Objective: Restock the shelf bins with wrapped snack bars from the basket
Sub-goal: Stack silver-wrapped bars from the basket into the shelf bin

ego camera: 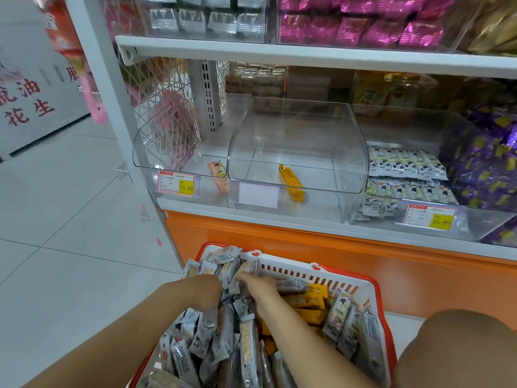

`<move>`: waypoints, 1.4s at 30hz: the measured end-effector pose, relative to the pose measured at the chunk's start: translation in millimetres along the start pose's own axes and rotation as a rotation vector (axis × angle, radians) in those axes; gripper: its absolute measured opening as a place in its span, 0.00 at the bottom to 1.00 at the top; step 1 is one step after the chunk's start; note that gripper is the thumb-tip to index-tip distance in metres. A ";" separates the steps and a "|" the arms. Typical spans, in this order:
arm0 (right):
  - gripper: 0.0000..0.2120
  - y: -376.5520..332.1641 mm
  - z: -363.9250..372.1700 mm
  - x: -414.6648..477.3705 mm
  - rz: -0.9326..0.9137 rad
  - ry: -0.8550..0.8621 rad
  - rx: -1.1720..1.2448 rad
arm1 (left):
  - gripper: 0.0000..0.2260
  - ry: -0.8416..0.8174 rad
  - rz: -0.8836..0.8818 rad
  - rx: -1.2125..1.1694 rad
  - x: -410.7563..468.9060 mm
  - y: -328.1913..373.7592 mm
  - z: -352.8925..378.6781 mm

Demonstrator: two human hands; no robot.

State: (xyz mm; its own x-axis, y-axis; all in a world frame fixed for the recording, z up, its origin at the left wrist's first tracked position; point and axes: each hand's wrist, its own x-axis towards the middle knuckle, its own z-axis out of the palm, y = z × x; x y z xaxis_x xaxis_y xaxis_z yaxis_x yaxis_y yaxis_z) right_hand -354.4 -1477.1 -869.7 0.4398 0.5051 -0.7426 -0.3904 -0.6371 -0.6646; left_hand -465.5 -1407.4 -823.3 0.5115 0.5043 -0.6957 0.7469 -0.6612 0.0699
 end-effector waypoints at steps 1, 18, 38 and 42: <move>0.29 -1.0 -2.7 -2.1 0.016 -0.031 -0.017 | 0.18 -0.008 -0.001 0.031 -2.3 1.7 -0.7; 0.10 -31.6 -84.8 -114.2 -0.597 -0.118 0.053 | 0.16 0.411 0.323 -1.094 -45.4 56.7 -45.6; 0.13 -39.3 -147.6 -143.9 -0.737 -0.005 0.245 | 0.15 -0.181 0.533 -1.936 -90.0 104.6 -64.9; 0.10 -40.0 -146.6 -142.6 -0.770 0.063 0.186 | 0.12 -0.146 0.546 -1.958 -89.2 111.5 -68.3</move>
State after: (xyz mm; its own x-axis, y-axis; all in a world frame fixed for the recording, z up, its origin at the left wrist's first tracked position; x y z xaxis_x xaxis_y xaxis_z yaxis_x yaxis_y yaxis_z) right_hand -282.9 -1609.0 -725.0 0.6840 0.7265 -0.0666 -0.0842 -0.0122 -0.9964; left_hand -398.8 -1488.2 -704.6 0.8392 0.3958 -0.3729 -0.0262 0.7143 0.6993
